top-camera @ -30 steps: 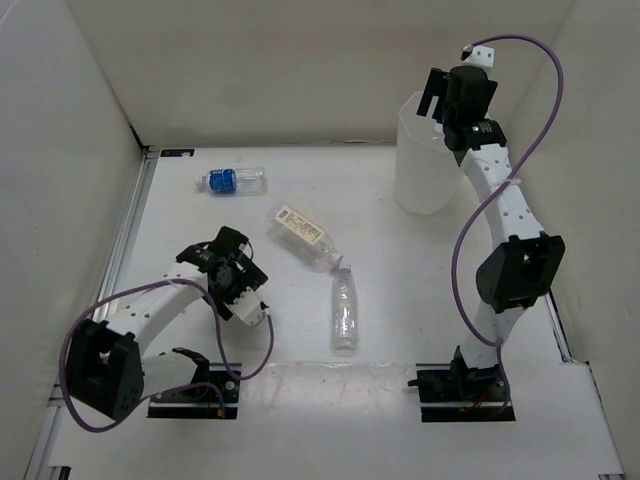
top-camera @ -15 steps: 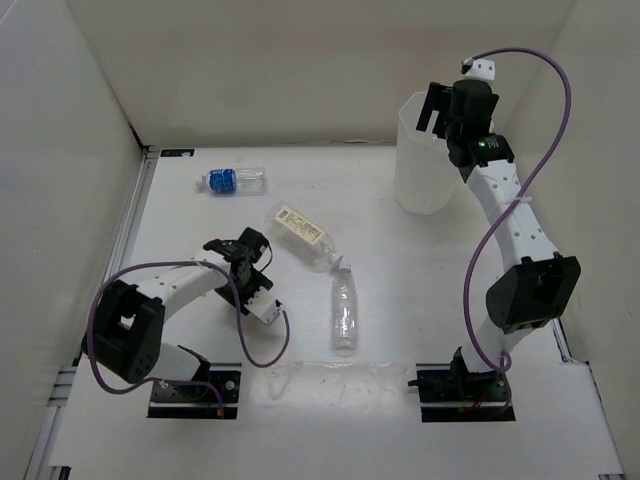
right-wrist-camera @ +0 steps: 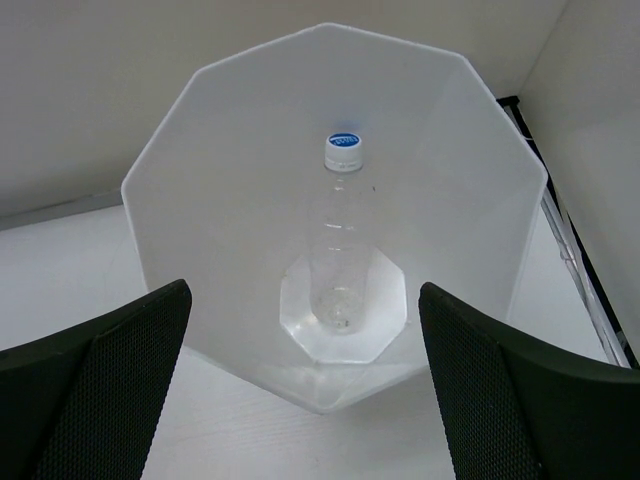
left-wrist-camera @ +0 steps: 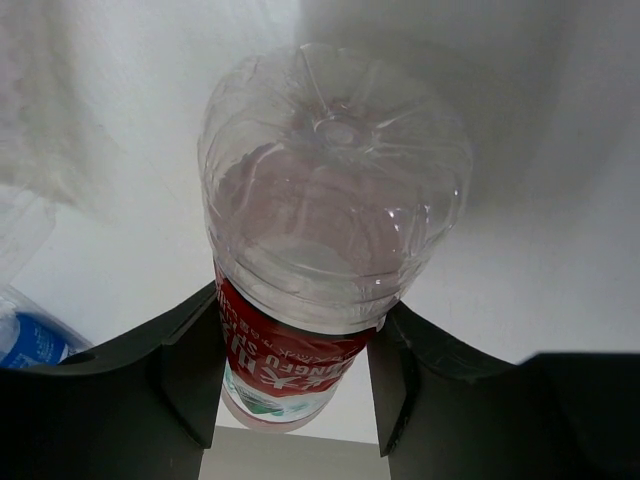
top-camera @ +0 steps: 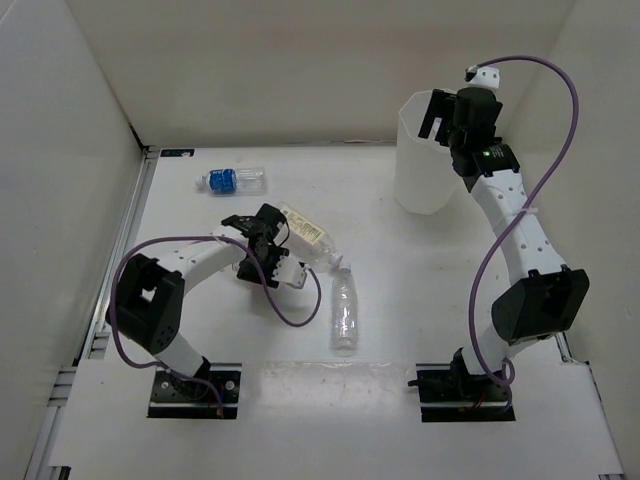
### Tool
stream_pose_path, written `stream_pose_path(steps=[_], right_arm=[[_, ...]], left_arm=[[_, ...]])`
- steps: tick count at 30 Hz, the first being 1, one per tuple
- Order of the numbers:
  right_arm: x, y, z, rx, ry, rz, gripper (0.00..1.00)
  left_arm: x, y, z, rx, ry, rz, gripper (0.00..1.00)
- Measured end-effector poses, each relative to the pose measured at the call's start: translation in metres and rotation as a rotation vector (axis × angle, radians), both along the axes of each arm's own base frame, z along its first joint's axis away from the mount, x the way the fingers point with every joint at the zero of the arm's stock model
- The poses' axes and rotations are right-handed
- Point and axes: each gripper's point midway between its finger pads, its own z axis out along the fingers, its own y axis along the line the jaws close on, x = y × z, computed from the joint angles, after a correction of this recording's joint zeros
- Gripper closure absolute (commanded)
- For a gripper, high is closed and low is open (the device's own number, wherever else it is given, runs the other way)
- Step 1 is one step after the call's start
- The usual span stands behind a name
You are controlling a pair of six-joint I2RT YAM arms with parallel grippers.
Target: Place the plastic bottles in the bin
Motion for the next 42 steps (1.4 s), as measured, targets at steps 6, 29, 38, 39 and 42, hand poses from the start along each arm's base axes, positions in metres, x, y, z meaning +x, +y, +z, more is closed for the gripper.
stream_pose_path(steps=[6, 29, 38, 39, 42], right_arm=[[-0.011, 0.001, -0.012, 0.004, 0.028, 0.016, 0.03], [-0.095, 0.211, -0.026, 0.208, -0.072, 0.895, 0.01], [-0.107, 0.247, -0.002, 0.237, -0.150, 1.054, 0.01], [-0.108, 0.250, 0.006, 0.242, -0.173, 1.077, 0.01], [-0.113, 0.257, 0.020, 0.255, -0.216, 1.127, 0.01]], left_arm=[[0.047, -0.021, 0.032, -0.121, -0.052, 0.241, 0.90], [0.187, -0.084, 0.309, -1.337, 0.188, 0.753, 0.90], [0.131, -0.137, 0.335, -1.387, 0.472, 0.524, 0.90], [0.126, -0.140, 0.340, -1.391, 0.485, 0.497, 0.90], [0.114, -0.146, 0.354, -1.406, 0.515, 0.421, 0.90]])
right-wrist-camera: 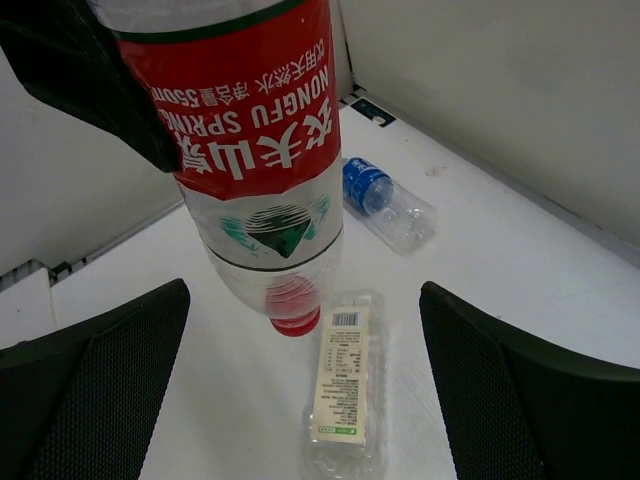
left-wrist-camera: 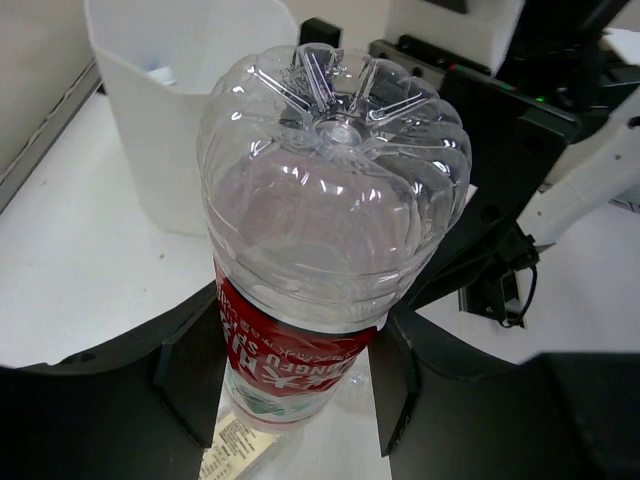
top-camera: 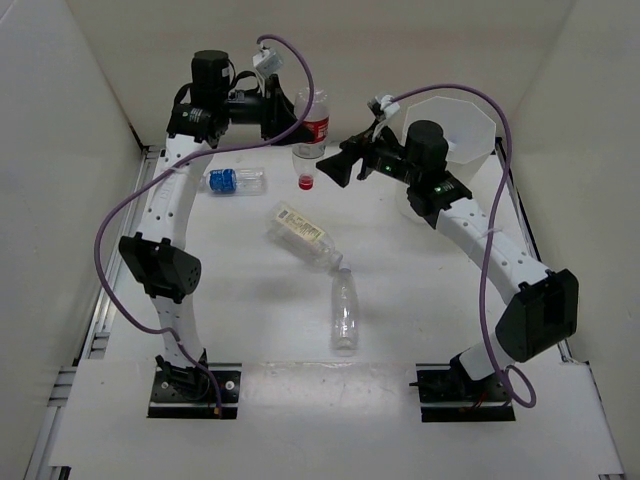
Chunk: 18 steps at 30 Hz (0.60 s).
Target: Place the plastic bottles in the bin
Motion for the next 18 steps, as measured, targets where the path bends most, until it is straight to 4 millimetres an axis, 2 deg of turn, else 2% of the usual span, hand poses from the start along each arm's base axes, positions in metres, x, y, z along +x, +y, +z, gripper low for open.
stream_pose_path(steps=[5, 12, 15, 16, 18], right_arm=[[-0.004, 0.013, 0.008, 0.053, -0.018, 0.066, 0.01], [-0.002, 0.041, -0.004, 0.057, 0.019, 0.163, 0.04], [-0.005, 0.049, -0.004, 0.060, 0.023, 0.199, 0.19], [-0.008, 0.050, -0.003, 0.063, 0.026, 0.210, 0.34], [-0.012, 0.053, -0.002, 0.064, 0.029, 0.227, 0.49]], left_arm=[[-0.014, -0.003, 0.009, -0.033, -0.004, -0.082, 0.90], [-0.027, -0.011, 0.006, -0.052, 0.012, -0.166, 0.85], [-0.035, -0.020, 0.006, -0.055, 0.010, -0.200, 0.82], [-0.035, -0.021, 0.005, -0.055, 0.009, -0.204, 0.79], [-0.034, -0.022, 0.003, -0.055, 0.012, -0.203, 0.71]])
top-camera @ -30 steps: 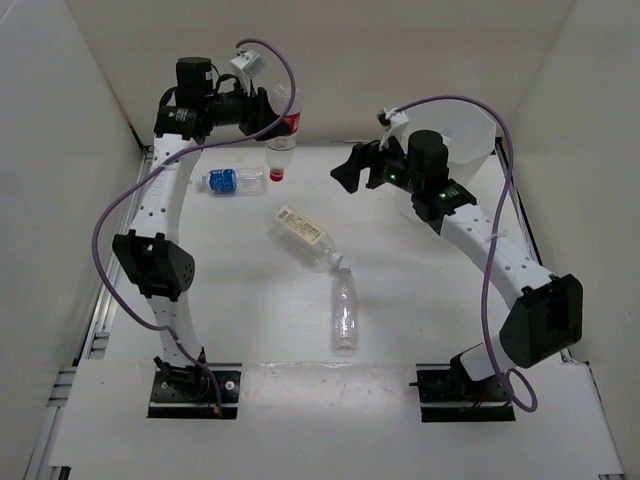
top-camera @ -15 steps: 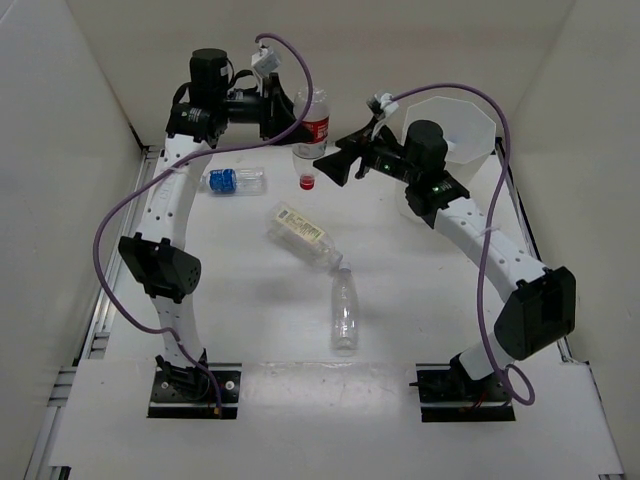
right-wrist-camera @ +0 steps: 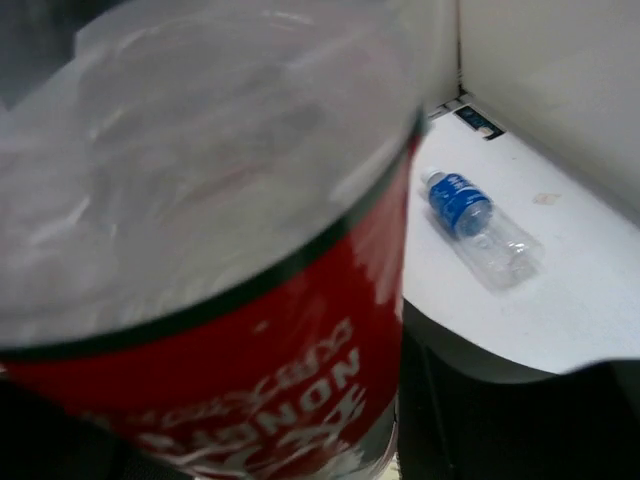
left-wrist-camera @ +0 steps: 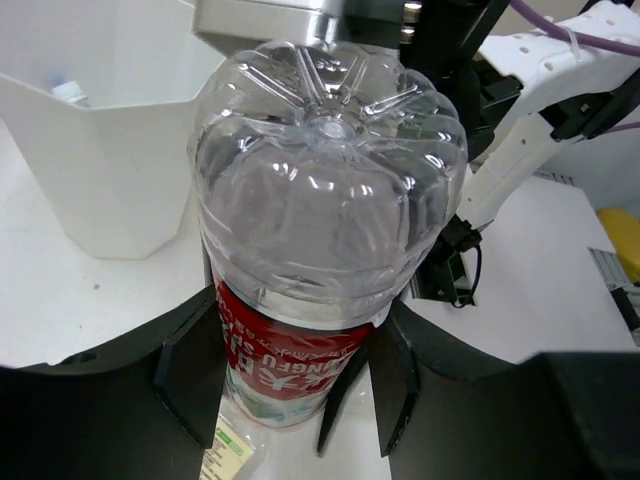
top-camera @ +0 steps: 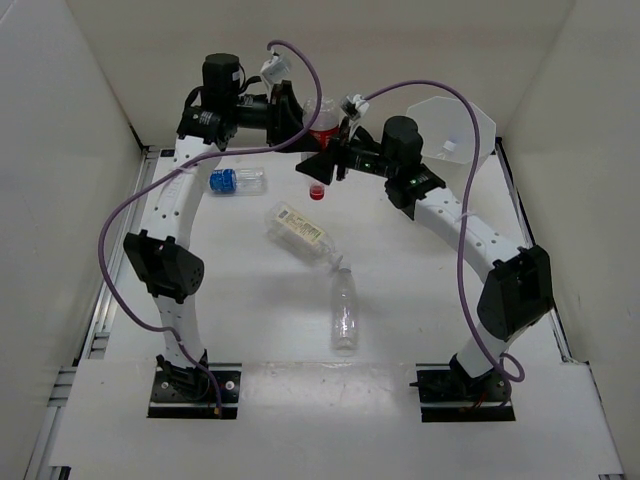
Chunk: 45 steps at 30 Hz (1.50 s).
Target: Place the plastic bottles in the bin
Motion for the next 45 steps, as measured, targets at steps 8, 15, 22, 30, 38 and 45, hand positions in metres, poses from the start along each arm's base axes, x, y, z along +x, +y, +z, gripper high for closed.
stream_pose_path(steps=[8, 15, 22, 30, 38, 45], right_arm=[[0.001, 0.002, -0.003, -0.016, 0.022, -0.003, 0.98], [0.028, -0.021, 0.000, -0.042, 0.010, -0.224, 1.00], [0.078, -0.077, 0.055, -0.123, -0.109, -0.644, 1.00], [0.145, -0.240, 0.149, -0.160, -0.238, -1.331, 0.96], [0.173, -0.329, 0.015, -0.481, 0.033, -1.532, 0.30], [0.164, -0.329, -0.033, -0.586, 0.143, -1.494, 0.00]], left_arm=[[0.008, 0.005, -0.008, 0.009, 0.035, 0.029, 0.19], [0.037, 0.028, -0.015, 0.043, 0.072, 0.183, 0.00], [0.090, 0.089, -0.030, 0.162, 0.011, 0.616, 0.00], [0.058, 0.123, -0.077, 0.452, -0.203, 0.841, 0.00], [0.017, 0.169, -0.158, 0.718, -0.202, 0.902, 0.00], [-0.003, 0.199, -0.191, 0.887, -0.239, 0.914, 0.00]])
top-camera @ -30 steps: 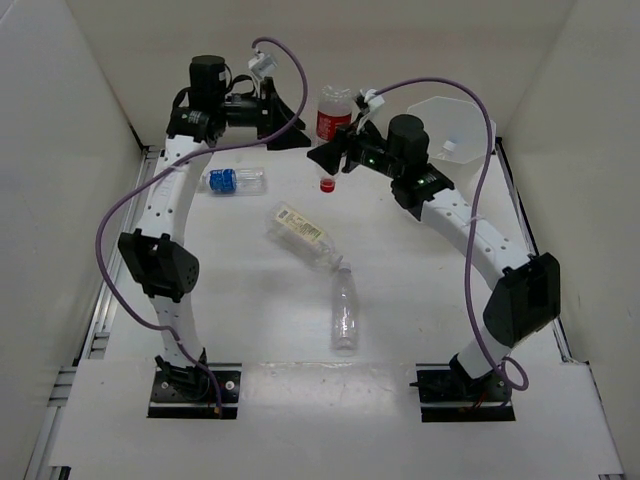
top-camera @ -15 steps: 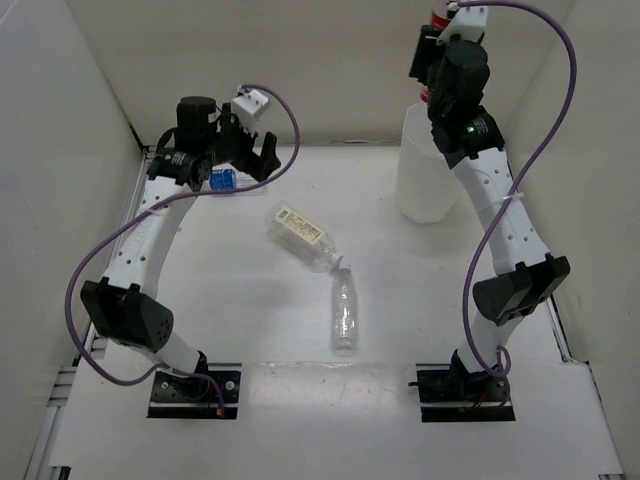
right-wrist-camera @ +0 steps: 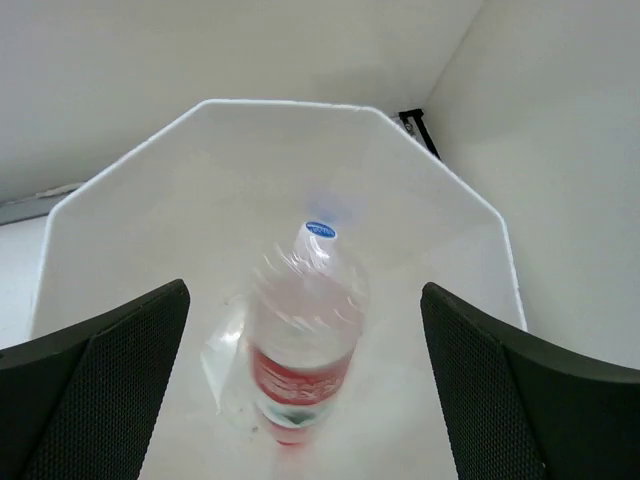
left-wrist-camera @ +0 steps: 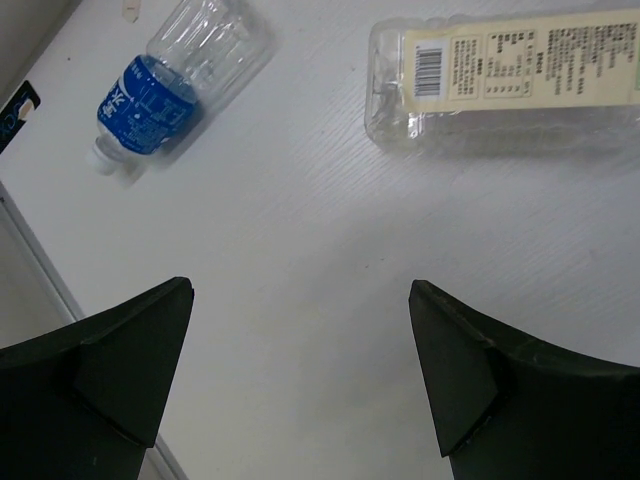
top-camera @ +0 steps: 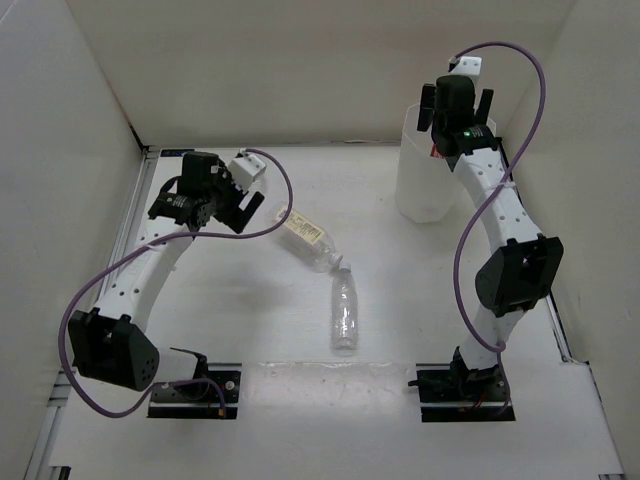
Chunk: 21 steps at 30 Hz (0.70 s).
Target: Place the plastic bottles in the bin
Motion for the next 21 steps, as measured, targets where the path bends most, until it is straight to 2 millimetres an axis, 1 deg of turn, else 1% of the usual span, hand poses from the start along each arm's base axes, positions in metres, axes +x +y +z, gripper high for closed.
stream_pose_path(steps=[4, 6, 8, 10, 12, 14, 15, 16, 17, 18, 21], right_arm=[[-0.004, 0.001, 0.005, 0.012, -0.004, 0.011, 0.00], [-0.011, 0.005, 0.014, 0.013, -0.019, 0.023, 0.00], [-0.022, 0.010, 0.029, 0.006, -0.043, 0.044, 0.00], [-0.038, 0.027, 0.049, -0.015, -0.075, 0.095, 0.00], [-0.064, 0.062, 0.068, -0.029, -0.109, 0.190, 0.00], [-0.099, 0.109, 0.075, -0.014, -0.120, 0.326, 0.00], [-0.116, 0.130, 0.072, 0.009, -0.107, 0.391, 0.00], [-0.136, 0.154, 0.062, 0.044, -0.074, 0.471, 0.00], [-0.151, 0.169, 0.050, 0.066, -0.039, 0.521, 0.00], [-0.164, 0.180, 0.030, 0.089, 0.014, 0.558, 0.00], [-0.200, 0.199, -0.052, 0.114, 0.240, 0.603, 0.00]], left_arm=[[-0.007, 0.013, -0.011, 0.062, 0.006, 0.027, 0.00], [-0.011, 0.018, -0.016, 0.083, 0.015, 0.036, 0.00], [-0.014, 0.023, -0.022, 0.104, 0.026, 0.044, 0.00], [-0.018, 0.028, -0.028, 0.128, 0.033, 0.053, 0.00], [-0.023, 0.034, -0.034, 0.153, 0.043, 0.065, 0.00], [-0.030, 0.042, -0.040, 0.175, 0.054, 0.082, 0.00], [-0.033, 0.046, -0.044, 0.182, 0.061, 0.092, 0.00], [-0.036, 0.052, -0.048, 0.188, 0.070, 0.106, 0.00], [-0.039, 0.058, -0.051, 0.195, 0.080, 0.122, 0.00], [-0.042, 0.066, -0.055, 0.202, 0.091, 0.144, 0.00], [-0.052, 0.088, -0.072, 0.221, 0.137, 0.210, 0.00]])
